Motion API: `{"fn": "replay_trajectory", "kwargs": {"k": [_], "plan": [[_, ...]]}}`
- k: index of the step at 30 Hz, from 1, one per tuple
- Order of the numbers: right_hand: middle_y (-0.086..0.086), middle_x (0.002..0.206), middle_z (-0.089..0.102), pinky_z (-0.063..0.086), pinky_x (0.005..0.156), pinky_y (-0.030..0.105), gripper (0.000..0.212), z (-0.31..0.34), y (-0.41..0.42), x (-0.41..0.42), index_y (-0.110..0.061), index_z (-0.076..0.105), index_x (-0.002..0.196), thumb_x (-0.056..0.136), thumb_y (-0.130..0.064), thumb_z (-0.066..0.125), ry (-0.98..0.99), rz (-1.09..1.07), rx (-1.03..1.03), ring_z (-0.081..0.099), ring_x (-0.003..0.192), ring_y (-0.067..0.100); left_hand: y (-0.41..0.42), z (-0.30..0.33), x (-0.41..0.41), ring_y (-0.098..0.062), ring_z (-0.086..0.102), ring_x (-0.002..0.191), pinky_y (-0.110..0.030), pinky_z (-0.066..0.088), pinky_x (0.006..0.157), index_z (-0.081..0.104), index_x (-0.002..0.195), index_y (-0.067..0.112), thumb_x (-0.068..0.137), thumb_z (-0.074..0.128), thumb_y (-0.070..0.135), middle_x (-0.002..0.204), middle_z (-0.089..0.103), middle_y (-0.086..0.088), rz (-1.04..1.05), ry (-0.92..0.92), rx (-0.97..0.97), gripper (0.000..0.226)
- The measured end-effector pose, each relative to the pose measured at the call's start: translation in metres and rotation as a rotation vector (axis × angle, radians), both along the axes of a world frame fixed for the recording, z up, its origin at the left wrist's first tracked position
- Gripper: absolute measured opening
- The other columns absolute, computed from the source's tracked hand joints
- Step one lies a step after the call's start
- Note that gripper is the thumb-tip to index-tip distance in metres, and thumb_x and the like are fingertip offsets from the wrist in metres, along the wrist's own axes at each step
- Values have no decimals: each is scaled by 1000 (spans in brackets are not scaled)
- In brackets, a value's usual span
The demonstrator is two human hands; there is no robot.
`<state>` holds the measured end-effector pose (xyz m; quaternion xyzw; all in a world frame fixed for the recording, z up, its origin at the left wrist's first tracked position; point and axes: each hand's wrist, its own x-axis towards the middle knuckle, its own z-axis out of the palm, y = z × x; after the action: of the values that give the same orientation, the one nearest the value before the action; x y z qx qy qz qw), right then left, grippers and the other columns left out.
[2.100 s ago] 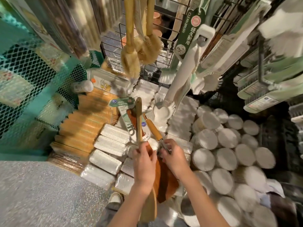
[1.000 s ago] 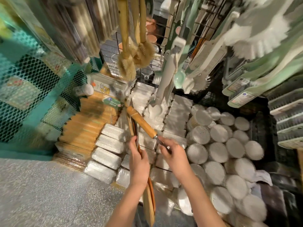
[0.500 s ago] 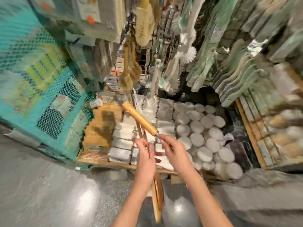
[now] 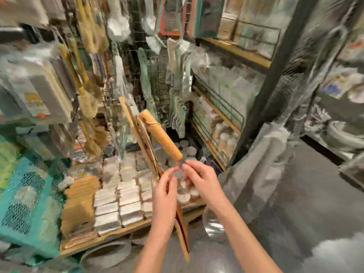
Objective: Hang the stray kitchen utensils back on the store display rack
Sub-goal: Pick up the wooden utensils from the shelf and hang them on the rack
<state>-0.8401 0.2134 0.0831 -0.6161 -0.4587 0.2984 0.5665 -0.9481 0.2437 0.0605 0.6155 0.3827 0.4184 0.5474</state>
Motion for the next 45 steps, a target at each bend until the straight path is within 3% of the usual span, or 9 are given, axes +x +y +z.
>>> {"fn": "replay_trajectory", "kwargs": {"k": [2,5,11,13,19,24,30,42,45], "plan": [[-9,57,57,46,51,24,28,14,-25,23,-32,64,82,95,-10,51,-22,-38,23,51,50,5,-20,16,26,-10,57,107,-23,44,96,62,95,43,95,50,22,107,66,8,-41,-17,39,25],[-13,65,65,50,58,28,27,28,-67,65,-32,66,85,95,-11,52,4,-106,54,57,58,6,-56,32,74,4,60,97,-7,45,81,64,95,37,93,54,24,103,68,7,-85,-72,47,17],[11,91,68,52,59,16,20,40,-162,172,5,65,105,94,-1,49,91,-199,80,63,71,3,-146,45,193,-19,63,98,-31,51,88,68,99,23,93,55,24,95,68,-3,-111,-59,47,15],[14,95,67,52,60,14,21,42,-195,211,7,64,108,94,1,49,91,-200,85,64,72,-2,-177,44,233,-17,61,99,-26,49,89,69,102,18,92,56,25,97,67,-5,-97,-32,62,18],[3,89,70,48,66,9,17,49,-281,328,-4,67,98,92,1,52,71,-267,97,64,75,-5,-257,57,355,18,53,88,4,35,77,63,90,25,90,58,10,85,58,16,-120,-35,144,16],[-6,82,71,52,66,18,26,49,-319,413,-22,69,89,92,-1,53,125,-336,100,65,77,2,-286,53,448,-7,51,95,-1,35,83,65,105,19,90,59,13,107,48,-3,-154,76,98,18],[8,107,54,49,60,10,17,40,-313,523,-14,65,98,92,-4,54,222,-412,121,64,77,-6,-277,51,559,1,55,71,0,41,69,63,103,23,90,59,19,110,44,-7,-253,92,141,14],[15,104,53,54,76,23,22,75,-197,779,3,64,110,91,-1,54,97,-381,69,60,89,16,-156,67,821,22,45,86,5,34,74,64,90,19,95,50,16,104,50,-12,-327,55,213,15],[11,102,59,47,81,14,16,82,-167,830,-4,67,102,90,-3,57,-17,-363,57,59,89,2,-122,68,873,23,41,87,5,31,74,63,81,21,94,52,15,102,52,-15,-265,50,211,18]]}}
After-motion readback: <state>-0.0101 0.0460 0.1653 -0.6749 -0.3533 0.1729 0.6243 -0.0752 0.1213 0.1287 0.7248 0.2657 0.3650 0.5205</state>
